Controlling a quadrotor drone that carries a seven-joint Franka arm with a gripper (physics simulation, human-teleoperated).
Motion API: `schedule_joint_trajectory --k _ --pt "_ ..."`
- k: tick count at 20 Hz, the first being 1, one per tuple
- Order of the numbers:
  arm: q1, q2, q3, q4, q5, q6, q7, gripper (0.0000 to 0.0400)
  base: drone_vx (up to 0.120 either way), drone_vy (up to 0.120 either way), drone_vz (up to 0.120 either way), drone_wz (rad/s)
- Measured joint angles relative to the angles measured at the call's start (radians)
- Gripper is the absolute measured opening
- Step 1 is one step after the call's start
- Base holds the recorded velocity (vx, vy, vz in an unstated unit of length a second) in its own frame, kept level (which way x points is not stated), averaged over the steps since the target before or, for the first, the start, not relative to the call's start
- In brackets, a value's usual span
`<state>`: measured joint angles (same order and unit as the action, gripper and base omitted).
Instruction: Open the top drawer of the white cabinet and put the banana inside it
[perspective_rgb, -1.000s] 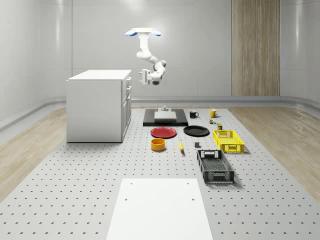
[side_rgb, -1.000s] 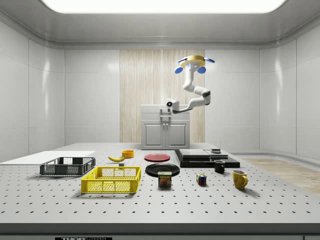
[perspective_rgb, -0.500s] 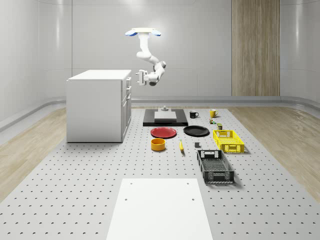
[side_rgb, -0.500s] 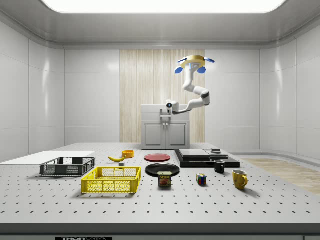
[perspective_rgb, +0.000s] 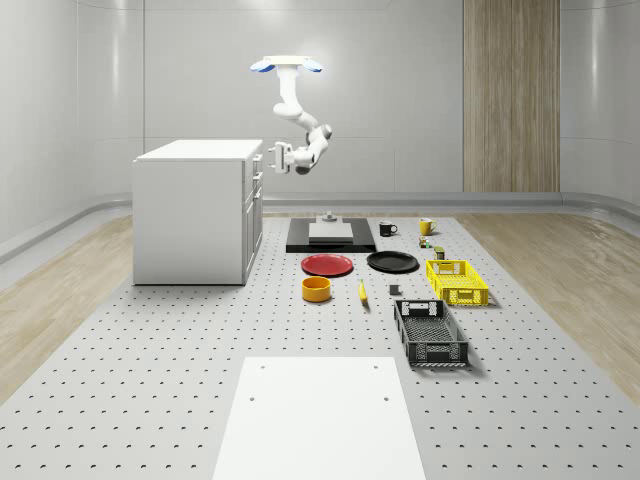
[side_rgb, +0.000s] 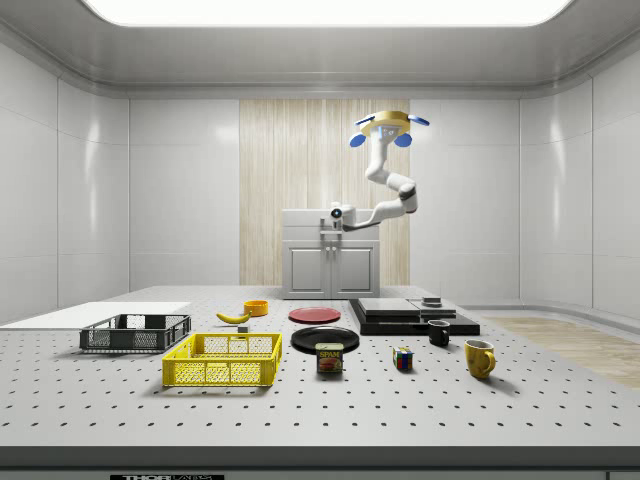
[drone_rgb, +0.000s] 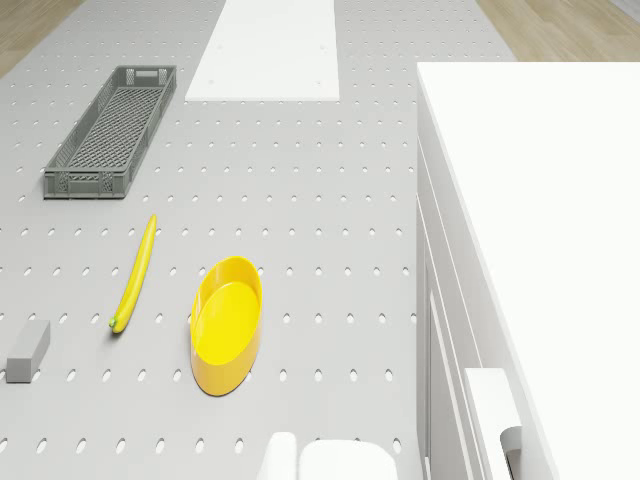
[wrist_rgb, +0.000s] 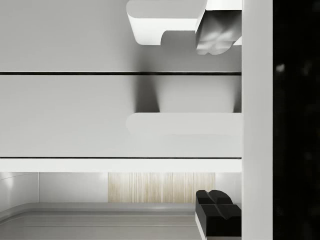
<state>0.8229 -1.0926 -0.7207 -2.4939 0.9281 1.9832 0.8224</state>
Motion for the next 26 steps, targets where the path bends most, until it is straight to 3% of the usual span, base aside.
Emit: schedule_joint_trajectory --k 10,17,26 --pt "0.064 0.071 0.015 0.027 0.057 0.057 -0.042 0.04 0.0 0.0 0.0 0.0" --pt "0.083 0.099 0.04 0.025 0.098 0.09 -0.063 0.04 0.0 0.0 0.0 0.0" --pt "0.081 0.116 0.054 0.026 0.122 0.094 -0.075 0.04 0.0 0.0 0.0 0.0"
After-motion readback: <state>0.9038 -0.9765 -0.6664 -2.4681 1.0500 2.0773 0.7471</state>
